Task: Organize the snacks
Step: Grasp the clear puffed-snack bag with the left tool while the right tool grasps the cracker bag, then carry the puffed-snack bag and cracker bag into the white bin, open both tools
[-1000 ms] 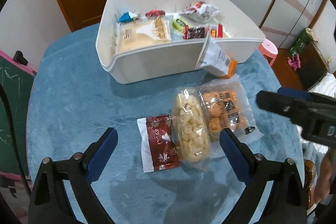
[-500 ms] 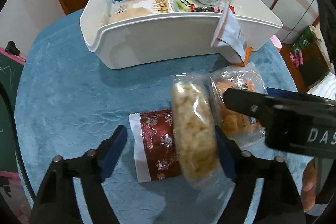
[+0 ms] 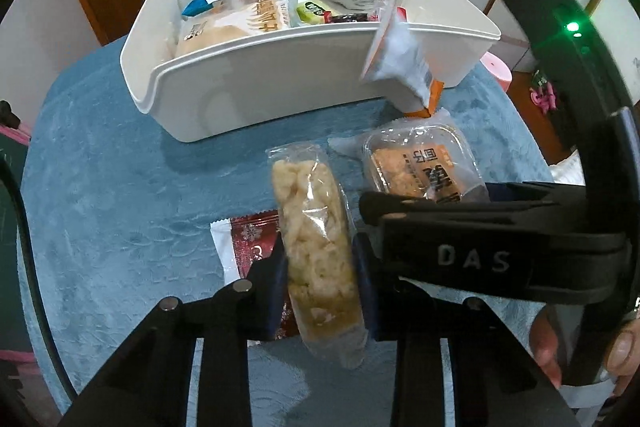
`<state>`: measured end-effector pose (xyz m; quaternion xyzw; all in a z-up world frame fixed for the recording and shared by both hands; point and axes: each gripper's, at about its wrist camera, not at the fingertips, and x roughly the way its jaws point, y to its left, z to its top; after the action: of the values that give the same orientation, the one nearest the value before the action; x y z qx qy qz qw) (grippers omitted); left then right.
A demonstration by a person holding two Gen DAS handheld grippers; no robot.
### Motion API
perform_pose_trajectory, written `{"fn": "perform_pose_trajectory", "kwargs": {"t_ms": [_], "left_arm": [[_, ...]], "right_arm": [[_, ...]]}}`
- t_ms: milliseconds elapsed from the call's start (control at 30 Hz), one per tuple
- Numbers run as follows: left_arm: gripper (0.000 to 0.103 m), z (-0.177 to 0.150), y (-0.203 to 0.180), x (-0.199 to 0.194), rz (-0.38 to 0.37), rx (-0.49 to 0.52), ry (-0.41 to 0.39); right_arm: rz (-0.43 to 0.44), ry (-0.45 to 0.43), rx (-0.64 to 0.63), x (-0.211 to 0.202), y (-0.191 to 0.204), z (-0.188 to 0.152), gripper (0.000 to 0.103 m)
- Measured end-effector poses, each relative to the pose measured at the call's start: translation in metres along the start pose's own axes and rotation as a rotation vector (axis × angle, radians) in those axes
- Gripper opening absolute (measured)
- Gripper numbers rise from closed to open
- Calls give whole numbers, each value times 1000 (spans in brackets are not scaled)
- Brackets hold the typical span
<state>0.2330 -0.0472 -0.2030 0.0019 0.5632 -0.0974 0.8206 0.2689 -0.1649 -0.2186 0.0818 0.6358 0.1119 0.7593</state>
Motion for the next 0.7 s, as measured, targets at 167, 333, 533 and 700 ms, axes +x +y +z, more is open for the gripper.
{"fn": "perform_pose_trajectory", "kwargs": {"t_ms": [167,333,533,700], "left_arm": [[29,0,0,-13,8,15,-1],[29,2,-2,-44,15,54,-39],[29,6,-2,-89,10,78,-94],[29,6,-8,-125,1,100,-137]], "right_arm": [[-37,3,1,-10,-8,-7,79],[-38,-5,2,-32,-18,-14,78],[-29,-66,-31,-75,-17,-18,78],[-16,-130,-89,-113,-1,-24,78]]}}
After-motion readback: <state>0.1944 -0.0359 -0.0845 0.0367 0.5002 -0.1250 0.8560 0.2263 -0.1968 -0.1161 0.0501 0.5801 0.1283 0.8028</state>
